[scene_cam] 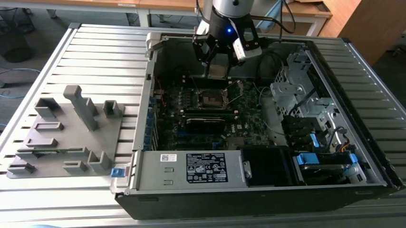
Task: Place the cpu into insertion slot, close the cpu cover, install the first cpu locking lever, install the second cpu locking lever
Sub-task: 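Place the cpu into insertion slot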
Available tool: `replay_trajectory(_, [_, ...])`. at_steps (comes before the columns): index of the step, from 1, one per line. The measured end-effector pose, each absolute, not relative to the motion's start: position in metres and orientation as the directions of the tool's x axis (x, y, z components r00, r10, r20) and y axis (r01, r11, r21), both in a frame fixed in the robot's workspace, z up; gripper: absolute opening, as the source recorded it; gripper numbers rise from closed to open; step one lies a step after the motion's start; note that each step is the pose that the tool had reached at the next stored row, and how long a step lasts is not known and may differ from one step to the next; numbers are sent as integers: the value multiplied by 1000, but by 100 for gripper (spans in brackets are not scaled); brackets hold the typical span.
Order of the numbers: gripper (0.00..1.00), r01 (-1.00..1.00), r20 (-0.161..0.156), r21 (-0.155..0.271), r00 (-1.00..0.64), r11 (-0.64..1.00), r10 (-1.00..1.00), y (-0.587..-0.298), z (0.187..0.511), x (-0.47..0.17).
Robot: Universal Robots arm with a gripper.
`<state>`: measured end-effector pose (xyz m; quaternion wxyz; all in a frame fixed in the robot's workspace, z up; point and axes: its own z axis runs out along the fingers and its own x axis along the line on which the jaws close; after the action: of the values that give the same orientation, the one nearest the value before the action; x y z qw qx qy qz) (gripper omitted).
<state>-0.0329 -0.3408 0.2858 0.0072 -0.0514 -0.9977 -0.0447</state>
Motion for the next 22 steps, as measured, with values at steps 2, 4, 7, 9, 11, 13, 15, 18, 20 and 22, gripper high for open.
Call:
replay_trajectory(2, [54,115,19,88,-993,989,114,-341,286,-33])
replay_trajectory(4, [54,132,19,88,-991,987,131,-341,286,-33])
replay_trajectory(7, [54,135,19,88,-991,987,134,-341,286,-33])
replay_trajectory(9, [54,136,19,88,-991,987,134,-341,286,-33])
replay_trajectory(11, [54,136,19,88,-991,987,134,-341,286,-33])
replay_trajectory(13, [54,136,19,88,-991,987,135,-341,286,-33])
replay_trajectory(15, [54,136,19,88,-991,987,135,-341,286,-33])
replay_trajectory(18, [54,136,19,88,-991,987,135,-341,286,-33])
replay_trajectory(20, [54,143,19,88,-990,986,142,-341,286,-33])
replay_trajectory(22, [54,162,19,88,-987,983,161,-341,285,-33])
